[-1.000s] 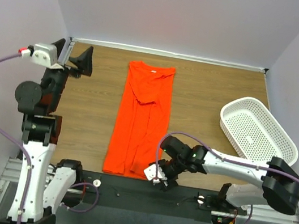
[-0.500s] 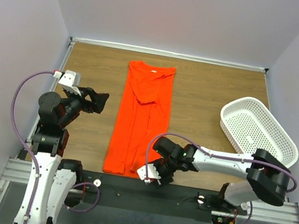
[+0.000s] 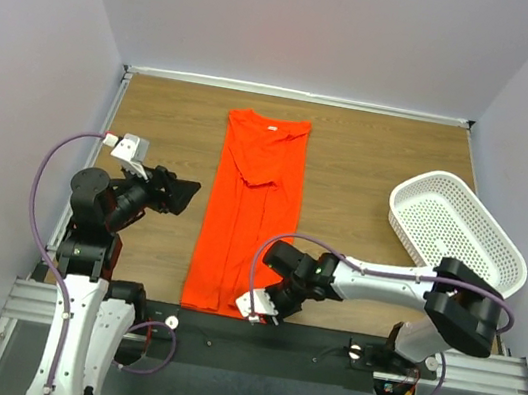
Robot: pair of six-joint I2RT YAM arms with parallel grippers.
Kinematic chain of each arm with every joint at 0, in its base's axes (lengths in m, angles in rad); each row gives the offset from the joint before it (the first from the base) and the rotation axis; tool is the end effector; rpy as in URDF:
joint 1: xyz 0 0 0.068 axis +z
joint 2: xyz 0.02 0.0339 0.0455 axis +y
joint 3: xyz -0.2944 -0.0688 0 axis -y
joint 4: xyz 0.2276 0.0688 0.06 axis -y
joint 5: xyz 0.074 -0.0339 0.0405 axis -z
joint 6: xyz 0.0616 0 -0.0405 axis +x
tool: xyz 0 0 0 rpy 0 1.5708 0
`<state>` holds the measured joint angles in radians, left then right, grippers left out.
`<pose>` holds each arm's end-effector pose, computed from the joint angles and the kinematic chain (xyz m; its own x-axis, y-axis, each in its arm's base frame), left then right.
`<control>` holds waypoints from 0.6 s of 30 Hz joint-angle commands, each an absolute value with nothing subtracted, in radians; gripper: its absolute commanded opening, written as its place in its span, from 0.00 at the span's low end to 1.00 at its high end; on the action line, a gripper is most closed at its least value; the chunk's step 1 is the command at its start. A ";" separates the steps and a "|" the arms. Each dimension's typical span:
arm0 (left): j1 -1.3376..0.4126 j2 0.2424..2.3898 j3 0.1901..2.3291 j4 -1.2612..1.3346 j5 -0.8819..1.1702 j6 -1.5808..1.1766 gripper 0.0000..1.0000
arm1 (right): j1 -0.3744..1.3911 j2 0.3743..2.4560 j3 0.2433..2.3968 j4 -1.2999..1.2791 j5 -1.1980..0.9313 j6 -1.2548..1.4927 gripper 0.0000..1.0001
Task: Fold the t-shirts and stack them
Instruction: Fold the tshirt
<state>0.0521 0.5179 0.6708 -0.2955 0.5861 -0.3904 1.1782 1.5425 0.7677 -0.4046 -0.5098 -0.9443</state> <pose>0.1057 -0.0286 0.3354 -0.3228 -0.3343 -0.8855 0.4115 0.7929 -0.4494 0.0736 0.2564 0.1733 0.5036 -0.6319 -0.5891 -0.8011 -0.5969 -0.0445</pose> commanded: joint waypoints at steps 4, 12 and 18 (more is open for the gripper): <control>0.052 0.505 0.658 -0.376 0.692 -0.422 0.78 | 1.181 1.448 0.666 -0.396 -0.361 -0.965 0.02; 0.023 0.567 0.630 -0.410 0.779 -0.420 0.71 | 1.152 1.220 0.502 -0.446 -0.212 -1.000 0.01; -0.124 0.604 0.647 -0.425 0.704 -0.449 0.69 | 1.069 1.114 0.454 -0.506 -0.172 -1.037 0.07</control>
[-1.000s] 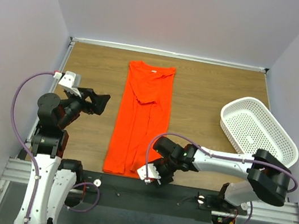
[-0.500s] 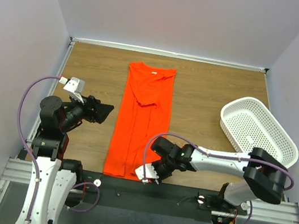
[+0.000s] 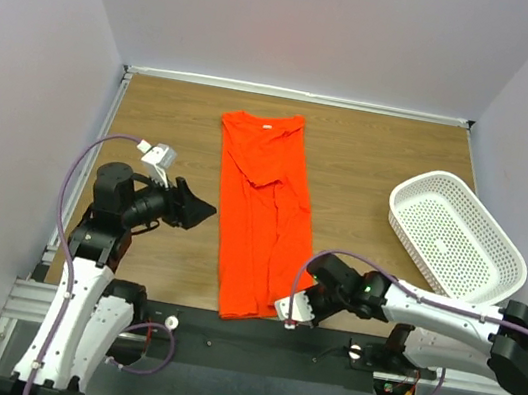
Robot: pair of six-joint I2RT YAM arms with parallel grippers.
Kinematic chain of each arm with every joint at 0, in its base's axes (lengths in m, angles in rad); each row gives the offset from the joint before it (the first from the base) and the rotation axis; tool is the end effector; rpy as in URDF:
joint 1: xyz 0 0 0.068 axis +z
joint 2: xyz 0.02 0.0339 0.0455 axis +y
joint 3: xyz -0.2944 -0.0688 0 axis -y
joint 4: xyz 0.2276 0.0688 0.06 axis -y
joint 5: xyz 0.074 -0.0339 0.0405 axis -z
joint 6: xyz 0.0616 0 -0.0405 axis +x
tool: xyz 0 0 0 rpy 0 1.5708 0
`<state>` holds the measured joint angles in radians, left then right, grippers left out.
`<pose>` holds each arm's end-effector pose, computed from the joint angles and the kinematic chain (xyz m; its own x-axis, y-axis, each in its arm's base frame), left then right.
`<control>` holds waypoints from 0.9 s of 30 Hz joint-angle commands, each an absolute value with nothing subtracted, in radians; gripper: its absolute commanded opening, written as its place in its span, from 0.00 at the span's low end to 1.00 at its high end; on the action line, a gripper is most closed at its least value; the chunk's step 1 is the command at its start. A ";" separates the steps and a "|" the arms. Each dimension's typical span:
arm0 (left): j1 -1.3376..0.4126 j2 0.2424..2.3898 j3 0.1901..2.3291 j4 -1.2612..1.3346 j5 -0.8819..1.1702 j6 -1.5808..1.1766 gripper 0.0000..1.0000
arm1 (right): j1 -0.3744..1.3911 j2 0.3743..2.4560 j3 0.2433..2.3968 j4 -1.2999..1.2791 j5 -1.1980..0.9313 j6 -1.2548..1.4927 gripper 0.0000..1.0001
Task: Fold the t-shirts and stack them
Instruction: Fold the tshirt
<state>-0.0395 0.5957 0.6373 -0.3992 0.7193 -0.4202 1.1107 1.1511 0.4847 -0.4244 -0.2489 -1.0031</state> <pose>0.1123 -0.0451 0.3060 -0.5830 -0.2841 -0.7612 0.4475 0.6697 -0.5927 0.0653 0.1660 0.1702 0.5630 -0.7042 -0.4325 -0.8262 -0.4935 -0.2719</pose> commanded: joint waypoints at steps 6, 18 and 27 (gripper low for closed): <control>-0.385 0.655 0.675 -0.457 0.520 -0.495 0.66 | 0.973 0.948 0.515 -0.554 -0.193 -0.973 0.55; -1.120 0.804 0.719 -0.672 0.058 -0.738 0.65 | 0.788 0.808 0.632 -0.575 -0.397 -0.755 0.75; -1.420 1.166 0.836 -0.841 -0.199 -0.899 0.67 | 0.790 0.998 0.635 -0.727 -0.610 -1.035 0.71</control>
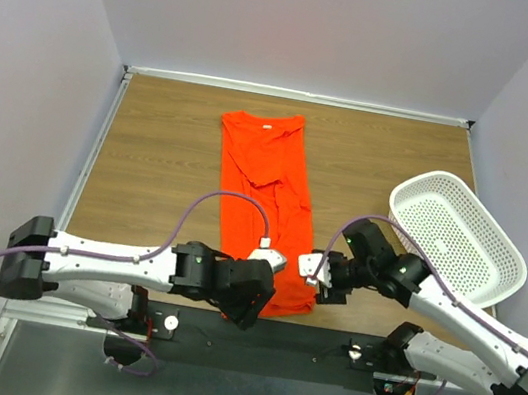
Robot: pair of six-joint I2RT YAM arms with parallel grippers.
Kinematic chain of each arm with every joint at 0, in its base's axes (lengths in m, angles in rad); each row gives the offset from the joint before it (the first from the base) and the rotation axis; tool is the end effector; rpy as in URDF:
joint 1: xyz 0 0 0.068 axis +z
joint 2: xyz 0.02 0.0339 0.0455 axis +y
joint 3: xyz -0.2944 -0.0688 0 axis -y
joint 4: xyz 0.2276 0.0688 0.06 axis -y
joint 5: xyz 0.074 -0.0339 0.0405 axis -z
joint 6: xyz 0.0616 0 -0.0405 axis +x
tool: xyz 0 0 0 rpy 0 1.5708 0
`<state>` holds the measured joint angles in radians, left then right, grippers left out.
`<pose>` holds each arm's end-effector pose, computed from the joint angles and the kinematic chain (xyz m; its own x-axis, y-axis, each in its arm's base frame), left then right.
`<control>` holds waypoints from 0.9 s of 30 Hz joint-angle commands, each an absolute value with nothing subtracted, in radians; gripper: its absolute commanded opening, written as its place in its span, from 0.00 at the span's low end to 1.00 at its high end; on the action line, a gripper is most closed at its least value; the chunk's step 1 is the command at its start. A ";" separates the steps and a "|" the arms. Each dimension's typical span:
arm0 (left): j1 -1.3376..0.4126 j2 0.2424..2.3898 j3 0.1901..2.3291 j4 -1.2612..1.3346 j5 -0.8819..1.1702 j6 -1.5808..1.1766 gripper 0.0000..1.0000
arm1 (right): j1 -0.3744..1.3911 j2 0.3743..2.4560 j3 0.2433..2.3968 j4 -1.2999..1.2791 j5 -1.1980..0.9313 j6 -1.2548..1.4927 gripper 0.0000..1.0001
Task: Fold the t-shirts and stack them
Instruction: Fold the tshirt
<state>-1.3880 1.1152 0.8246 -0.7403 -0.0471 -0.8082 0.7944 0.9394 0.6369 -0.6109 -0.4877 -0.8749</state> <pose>0.0384 -0.1916 0.2539 -0.8147 0.4342 -0.3843 0.5628 0.7517 -0.3438 0.0914 0.1343 0.2390 0.2821 -0.6803 -0.6764 -0.9584 -0.1676 -0.2312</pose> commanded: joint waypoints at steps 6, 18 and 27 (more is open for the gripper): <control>-1.443 1.264 0.792 -0.738 -0.202 -0.916 0.67 | 0.790 1.069 0.603 -0.742 -0.623 -1.160 0.69; -1.443 1.084 0.600 -0.560 -0.222 -1.198 0.64 | 0.790 1.074 0.560 -0.706 -0.678 -1.244 0.67; -1.440 0.494 0.325 -0.503 -0.144 -1.594 0.57 | 0.805 1.107 0.531 -0.696 -0.710 -1.374 0.66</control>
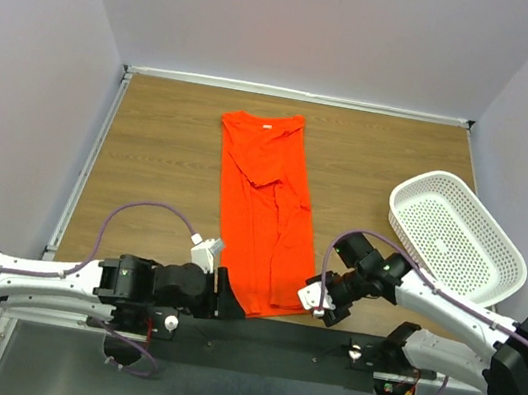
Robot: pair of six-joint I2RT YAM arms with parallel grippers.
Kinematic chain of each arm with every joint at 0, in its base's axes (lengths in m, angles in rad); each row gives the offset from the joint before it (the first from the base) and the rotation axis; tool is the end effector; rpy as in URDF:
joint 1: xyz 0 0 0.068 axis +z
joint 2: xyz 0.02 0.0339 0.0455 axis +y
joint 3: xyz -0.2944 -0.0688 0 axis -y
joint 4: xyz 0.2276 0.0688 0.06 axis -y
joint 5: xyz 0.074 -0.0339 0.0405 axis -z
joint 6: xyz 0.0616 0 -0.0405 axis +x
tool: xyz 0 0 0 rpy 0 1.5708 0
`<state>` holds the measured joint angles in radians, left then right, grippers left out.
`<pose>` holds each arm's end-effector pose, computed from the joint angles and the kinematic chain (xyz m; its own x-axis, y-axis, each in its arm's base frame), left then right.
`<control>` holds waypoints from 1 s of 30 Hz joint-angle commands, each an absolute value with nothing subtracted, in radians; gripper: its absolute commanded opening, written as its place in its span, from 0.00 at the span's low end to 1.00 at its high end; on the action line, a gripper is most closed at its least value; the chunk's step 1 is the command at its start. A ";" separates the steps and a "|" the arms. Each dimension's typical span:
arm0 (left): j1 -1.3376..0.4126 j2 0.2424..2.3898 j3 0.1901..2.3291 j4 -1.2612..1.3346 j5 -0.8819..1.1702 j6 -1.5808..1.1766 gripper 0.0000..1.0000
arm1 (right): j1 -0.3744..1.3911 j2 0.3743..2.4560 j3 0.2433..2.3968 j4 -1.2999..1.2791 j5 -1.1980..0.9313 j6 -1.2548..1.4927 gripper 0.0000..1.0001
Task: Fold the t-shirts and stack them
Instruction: Fold the tshirt
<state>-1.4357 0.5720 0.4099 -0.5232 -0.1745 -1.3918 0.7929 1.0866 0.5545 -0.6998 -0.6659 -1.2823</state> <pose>0.0256 -0.1086 0.2101 -0.9576 -0.1499 -0.2460 0.0866 0.6644 -0.7423 0.0783 0.1337 0.1948 0.4869 -0.5799 -0.6531 -0.8349 -0.5287 -0.1529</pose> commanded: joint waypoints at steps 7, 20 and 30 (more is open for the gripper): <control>-1.440 0.634 0.400 -0.672 -0.169 -1.689 0.55 | 0.813 1.155 0.552 -0.664 -0.715 -1.376 0.65; -1.416 1.143 0.592 -0.787 -0.261 -1.723 0.52 | 0.815 1.124 0.523 -0.644 -0.709 -1.353 0.64; -1.263 1.074 0.497 -0.649 -0.264 -1.648 0.52 | 0.831 1.164 0.532 -0.640 -0.710 -1.370 0.63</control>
<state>-1.2884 1.0710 0.5087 -0.6846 -0.2031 -1.6676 0.8188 1.1511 0.5381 -0.6521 -0.6827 -1.3552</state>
